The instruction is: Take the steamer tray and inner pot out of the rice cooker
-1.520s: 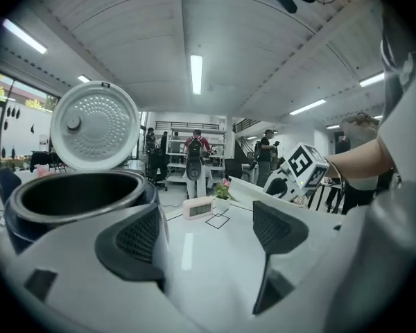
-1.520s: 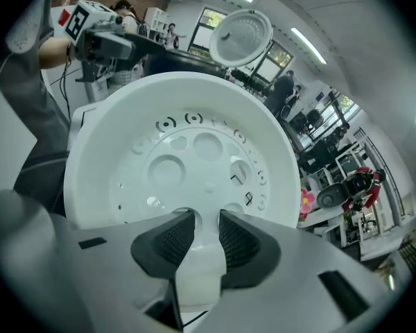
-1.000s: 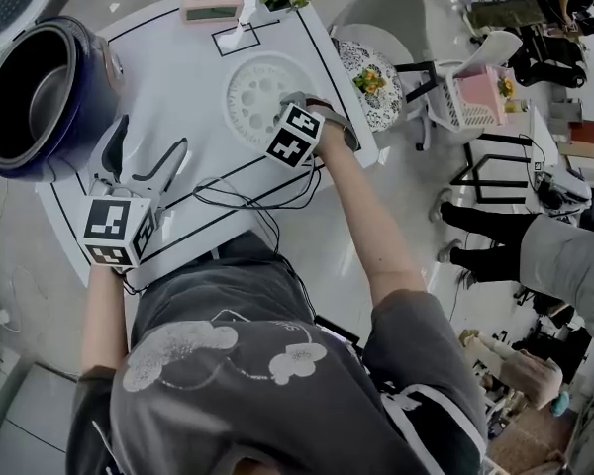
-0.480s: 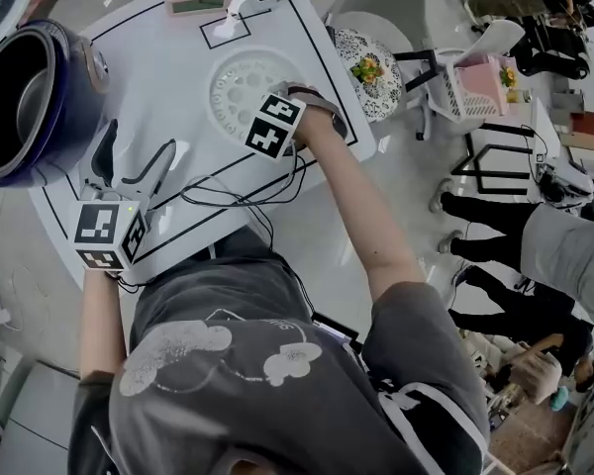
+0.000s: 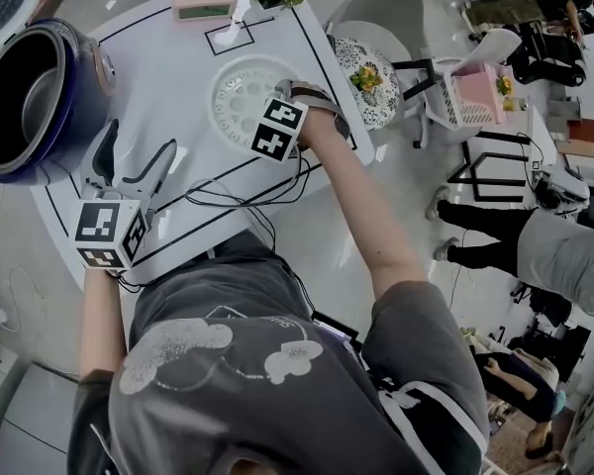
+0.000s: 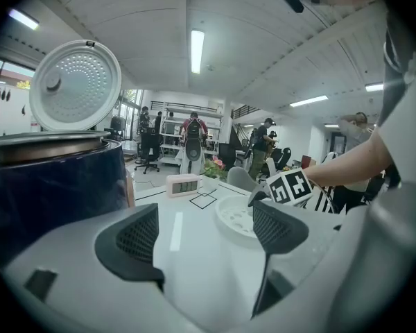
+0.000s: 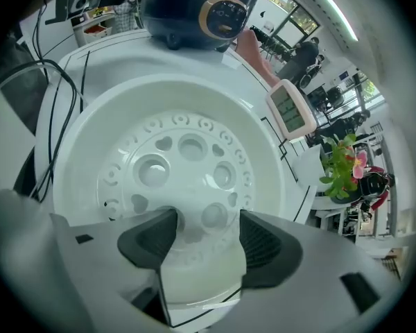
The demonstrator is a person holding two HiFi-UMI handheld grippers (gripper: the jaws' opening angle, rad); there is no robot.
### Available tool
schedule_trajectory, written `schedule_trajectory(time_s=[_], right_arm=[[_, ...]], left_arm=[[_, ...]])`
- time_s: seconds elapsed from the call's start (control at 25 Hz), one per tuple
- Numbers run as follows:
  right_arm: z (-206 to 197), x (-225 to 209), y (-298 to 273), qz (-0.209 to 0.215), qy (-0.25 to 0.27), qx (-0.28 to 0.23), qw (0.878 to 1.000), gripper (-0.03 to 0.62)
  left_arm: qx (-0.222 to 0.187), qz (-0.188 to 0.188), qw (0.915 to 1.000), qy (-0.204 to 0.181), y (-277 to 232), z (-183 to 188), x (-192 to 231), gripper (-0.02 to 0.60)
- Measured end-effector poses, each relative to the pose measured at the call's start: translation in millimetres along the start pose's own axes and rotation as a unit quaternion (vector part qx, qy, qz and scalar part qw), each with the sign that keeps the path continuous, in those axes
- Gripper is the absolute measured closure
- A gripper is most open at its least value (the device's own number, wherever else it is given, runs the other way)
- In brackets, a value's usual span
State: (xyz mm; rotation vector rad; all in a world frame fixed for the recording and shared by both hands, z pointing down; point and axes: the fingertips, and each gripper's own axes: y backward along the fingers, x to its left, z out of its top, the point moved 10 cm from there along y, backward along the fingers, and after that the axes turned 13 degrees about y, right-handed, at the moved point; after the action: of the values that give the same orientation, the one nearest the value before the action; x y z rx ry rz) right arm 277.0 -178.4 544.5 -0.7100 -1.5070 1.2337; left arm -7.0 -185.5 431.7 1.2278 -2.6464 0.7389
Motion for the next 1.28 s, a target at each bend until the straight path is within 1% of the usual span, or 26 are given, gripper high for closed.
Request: schedule_trajectory(time_s=[0.2,0.32,0.4,0.52,0.64,0.68,0.8,0.96,1.16,1.28], right_arm=[[5,6,4,-0.006,0.017,0.003,1.000,0.283],[10,11,6,-0.019,0.018,0.000,1.000,0.281],[12,12,6,-0.019,0.016,0.000,1.000,0.281],[13,13,7,-0.011,-0.001,-0.006,1.000,0.281],[13,10,13,0.006,-0.043,-0.029,0.999,0.281],[13,9,14,0.004,-0.047,-0.030,0.998,0.281],[13,8,14,-0.009,-0.033,-0.011,0.999,0.281],[14,11,14,-0.004,-0.030,-0.004,1.000,0.281],[17,15,12,-0.006,-0.022,0.004,1.000,0.281],[21,17,11,-0.005,-0.019,0.002,1.000,0.281]], left_arm=[[0.005,0.002,1.0000,0.003,1,-1,5,0.153],[0.006,0.003,1.0000,0.005,2,-1,9,0.153],[0.005,0.003,1.0000,0.006,3,0,11,0.153],[0.006,0.002,1.0000,0.007,3,-1,13,0.153],[0.005,0.002,1.0000,0.008,4,-1,15,0.153],[0.005,0.002,1.0000,0.009,4,-1,15,0.153],[0.009,0.001,0.9999,0.011,1,-3,18,0.153],[0.042,-0.013,0.9990,0.007,-21,-14,14,0.153],[0.095,-0.030,0.9950,-0.006,-68,-44,6,0.153],[0.103,-0.048,0.9935,-0.002,-88,-53,-2,0.153]])
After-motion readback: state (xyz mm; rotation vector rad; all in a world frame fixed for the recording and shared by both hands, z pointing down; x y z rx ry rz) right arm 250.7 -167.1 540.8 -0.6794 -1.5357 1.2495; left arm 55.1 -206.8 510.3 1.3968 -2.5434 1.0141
